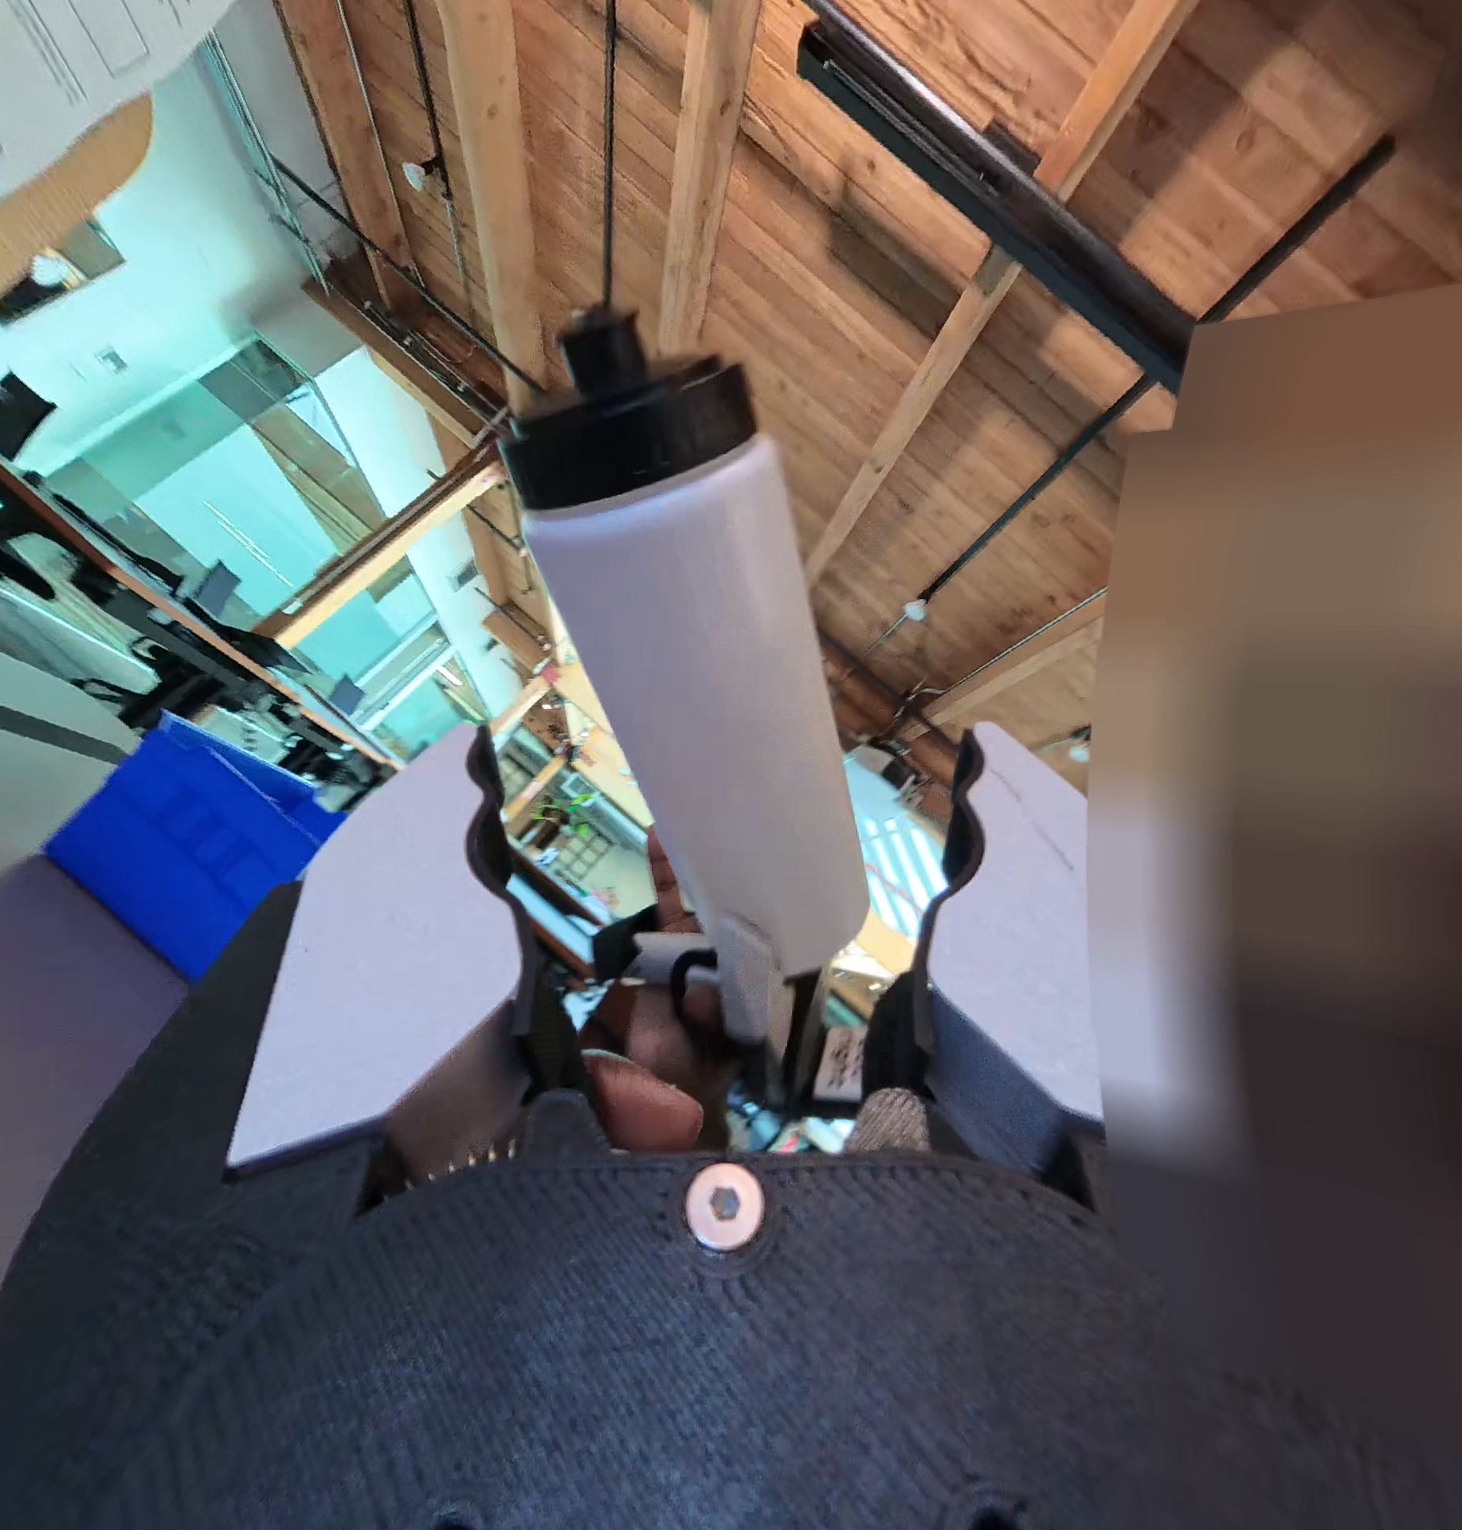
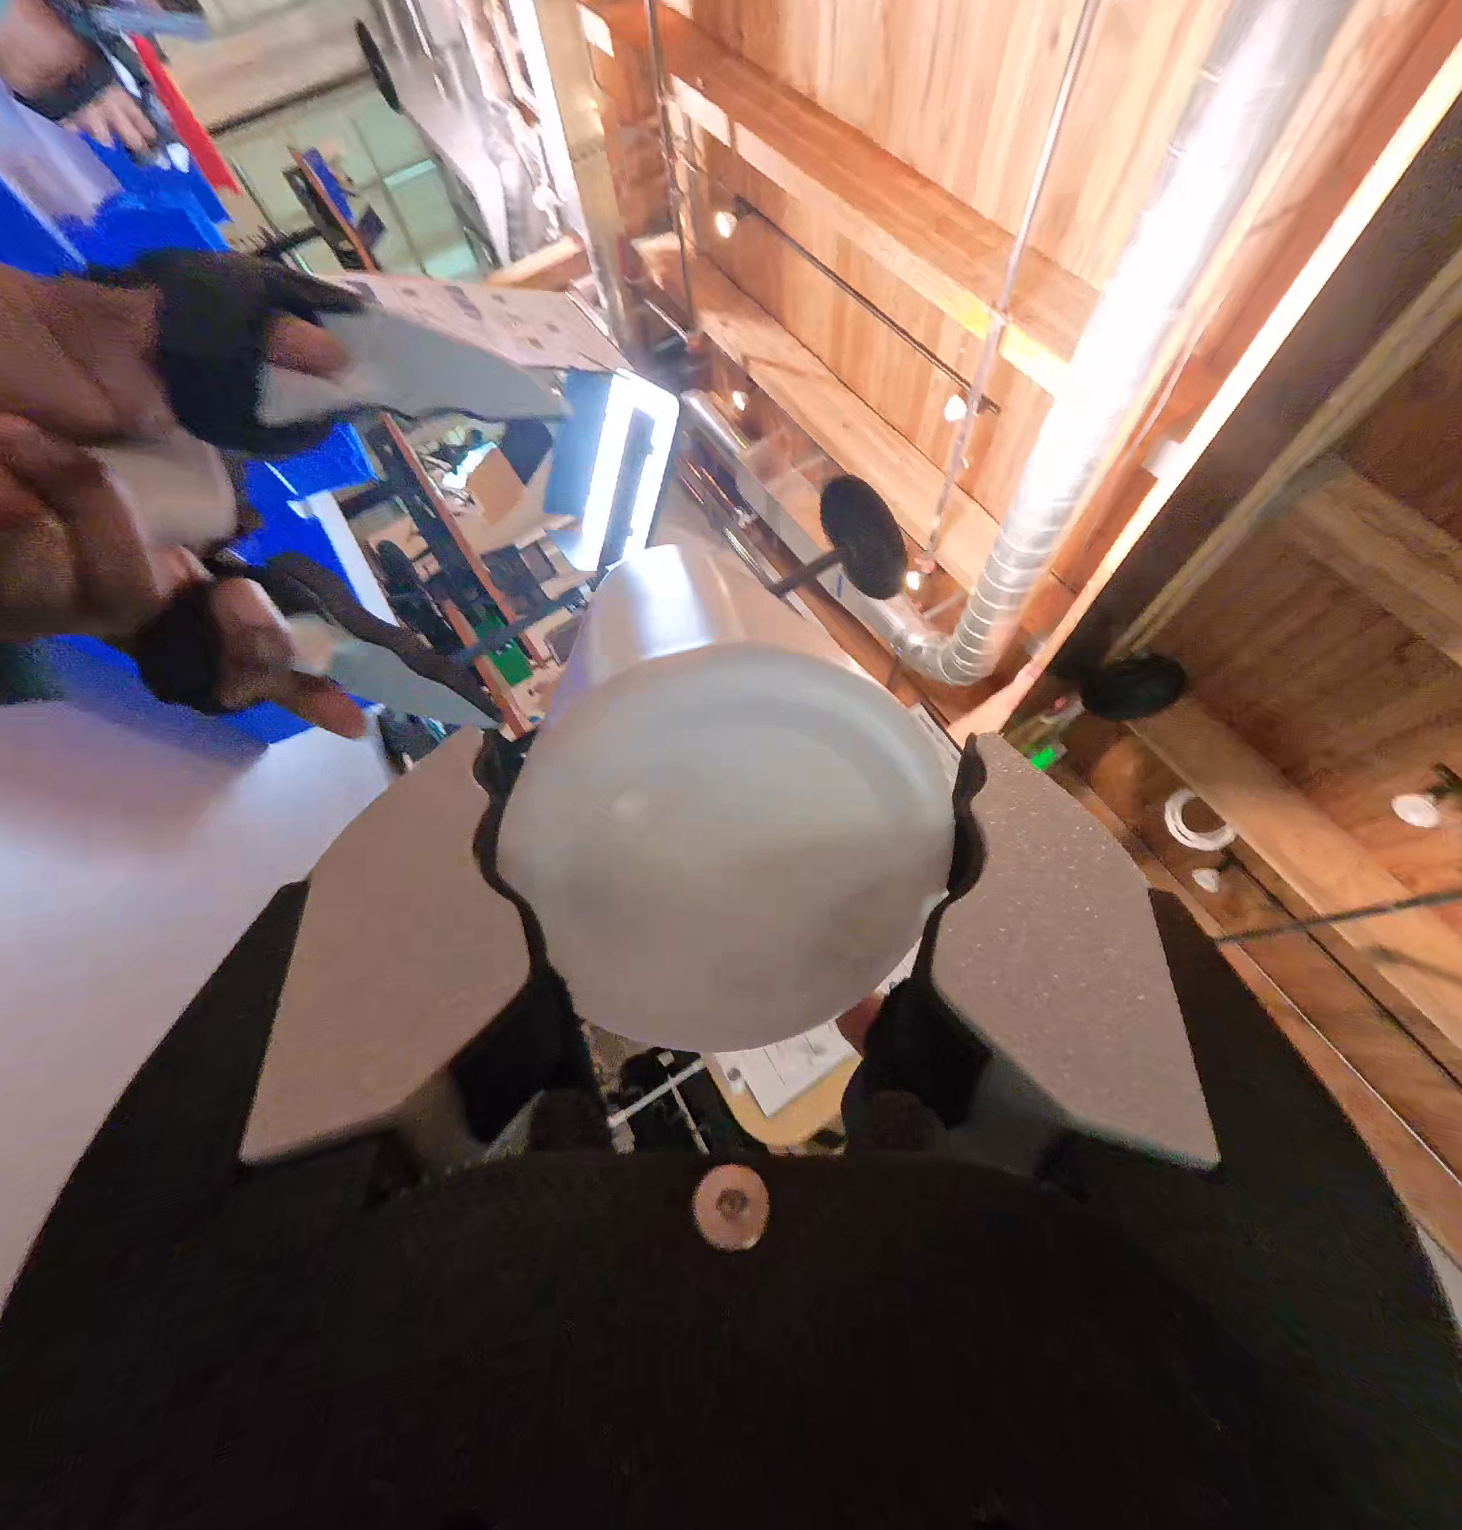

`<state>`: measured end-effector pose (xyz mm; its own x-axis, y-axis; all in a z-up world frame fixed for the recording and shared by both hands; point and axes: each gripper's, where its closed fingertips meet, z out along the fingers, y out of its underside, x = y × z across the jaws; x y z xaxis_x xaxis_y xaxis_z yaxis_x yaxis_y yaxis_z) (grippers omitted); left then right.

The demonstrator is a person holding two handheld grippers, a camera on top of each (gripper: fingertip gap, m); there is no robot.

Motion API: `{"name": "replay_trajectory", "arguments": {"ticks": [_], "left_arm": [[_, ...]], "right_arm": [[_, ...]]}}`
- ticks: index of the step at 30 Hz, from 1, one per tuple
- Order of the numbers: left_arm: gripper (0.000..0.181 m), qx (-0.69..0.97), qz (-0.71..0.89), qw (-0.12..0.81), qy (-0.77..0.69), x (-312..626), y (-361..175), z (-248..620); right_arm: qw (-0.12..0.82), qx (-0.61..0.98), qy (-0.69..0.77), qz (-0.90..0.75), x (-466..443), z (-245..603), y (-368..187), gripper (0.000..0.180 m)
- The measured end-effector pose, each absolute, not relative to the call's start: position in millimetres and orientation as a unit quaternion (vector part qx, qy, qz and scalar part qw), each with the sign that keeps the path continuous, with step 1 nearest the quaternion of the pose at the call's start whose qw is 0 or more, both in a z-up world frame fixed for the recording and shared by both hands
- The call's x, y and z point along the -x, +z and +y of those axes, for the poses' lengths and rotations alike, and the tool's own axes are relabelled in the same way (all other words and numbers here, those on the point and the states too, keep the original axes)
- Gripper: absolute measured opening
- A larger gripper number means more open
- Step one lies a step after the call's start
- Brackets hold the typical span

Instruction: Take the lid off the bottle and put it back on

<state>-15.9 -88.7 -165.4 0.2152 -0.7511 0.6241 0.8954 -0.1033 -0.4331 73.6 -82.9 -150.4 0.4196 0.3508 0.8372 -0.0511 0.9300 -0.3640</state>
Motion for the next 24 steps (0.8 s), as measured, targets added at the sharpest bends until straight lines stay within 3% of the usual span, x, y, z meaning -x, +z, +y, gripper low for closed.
{"name": "replay_trajectory", "arguments": {"ticks": [5,9,15,24], "left_arm": [[0.101,0.448,-0.071,0.708,-0.541,34.2,-183.9,-89.4],[0.098,0.447,-0.089,0.716,-0.529,50.1,-194.6,-87.6],[0.096,0.462,-0.088,0.713,-0.519,47.1,-203.4,-84.6],[0.093,0.56,0.002,0.714,-0.419,16.5,-214.2,-86.5]], "right_arm": [[0.852,0.28,0.084,-0.434,-152.3,3.6,-129.9,0.104],[0.827,0.413,0.081,-0.373,-211.0,81.9,-154.6,0.104],[0.695,0.629,0.141,-0.318,-243.8,169.0,-244.2,0.104],[0.515,0.791,0.05,-0.326,-249.9,173.7,-311.3,0.104]]}}
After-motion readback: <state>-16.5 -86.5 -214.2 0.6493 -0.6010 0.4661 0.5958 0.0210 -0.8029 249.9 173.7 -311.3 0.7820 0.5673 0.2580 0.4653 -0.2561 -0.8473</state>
